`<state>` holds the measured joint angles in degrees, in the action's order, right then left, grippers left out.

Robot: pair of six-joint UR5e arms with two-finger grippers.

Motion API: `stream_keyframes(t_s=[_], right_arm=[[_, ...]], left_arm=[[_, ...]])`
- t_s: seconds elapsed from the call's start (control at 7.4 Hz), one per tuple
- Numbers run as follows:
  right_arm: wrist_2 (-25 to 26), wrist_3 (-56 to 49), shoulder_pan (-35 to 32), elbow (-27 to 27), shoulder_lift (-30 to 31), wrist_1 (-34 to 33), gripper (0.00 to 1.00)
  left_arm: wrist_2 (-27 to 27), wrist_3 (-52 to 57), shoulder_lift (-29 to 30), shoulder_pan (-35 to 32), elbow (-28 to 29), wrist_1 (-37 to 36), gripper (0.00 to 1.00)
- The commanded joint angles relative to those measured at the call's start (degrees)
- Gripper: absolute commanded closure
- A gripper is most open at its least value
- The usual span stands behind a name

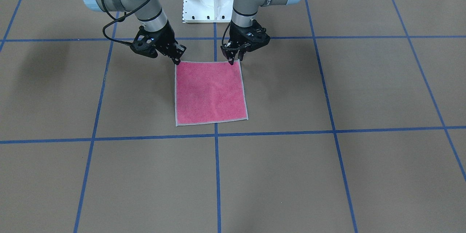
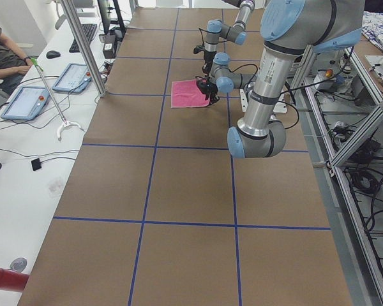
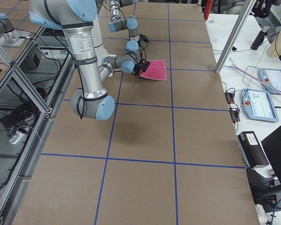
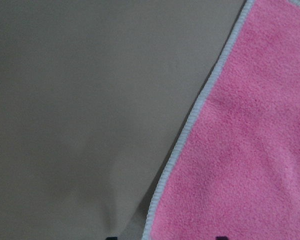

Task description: Fold towel twice with both arms

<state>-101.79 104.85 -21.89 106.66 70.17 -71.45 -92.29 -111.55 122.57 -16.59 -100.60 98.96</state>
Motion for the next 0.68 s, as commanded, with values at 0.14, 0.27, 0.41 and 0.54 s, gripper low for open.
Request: stream_keyframes(t_s=[0.14,0.27,0.41,0.54], right_arm=[[0.01,0.0,0.0,0.04,0.05,0.0,1.0],[0.01,0.0,0.0,0.04,0.05,0.0,1.0],[0.01,0.0,0.0,0.04,0.05,0.0,1.0],[0.01,0.0,0.0,0.04,0.05,0.0,1.0]], left_arm=[[-0.08,0.1,-0.31,-0.11,-0.39,-0.09,0.51],[0.0,0.02,-0.4,-0.11,-0.48,-0.09,0.51],[0.0,0.01,-0.49,-0.11,-0.48,-0.09,0.51],[0.01,0.01,-0.49,-0.03,-0.48,-0.09,0.51]])
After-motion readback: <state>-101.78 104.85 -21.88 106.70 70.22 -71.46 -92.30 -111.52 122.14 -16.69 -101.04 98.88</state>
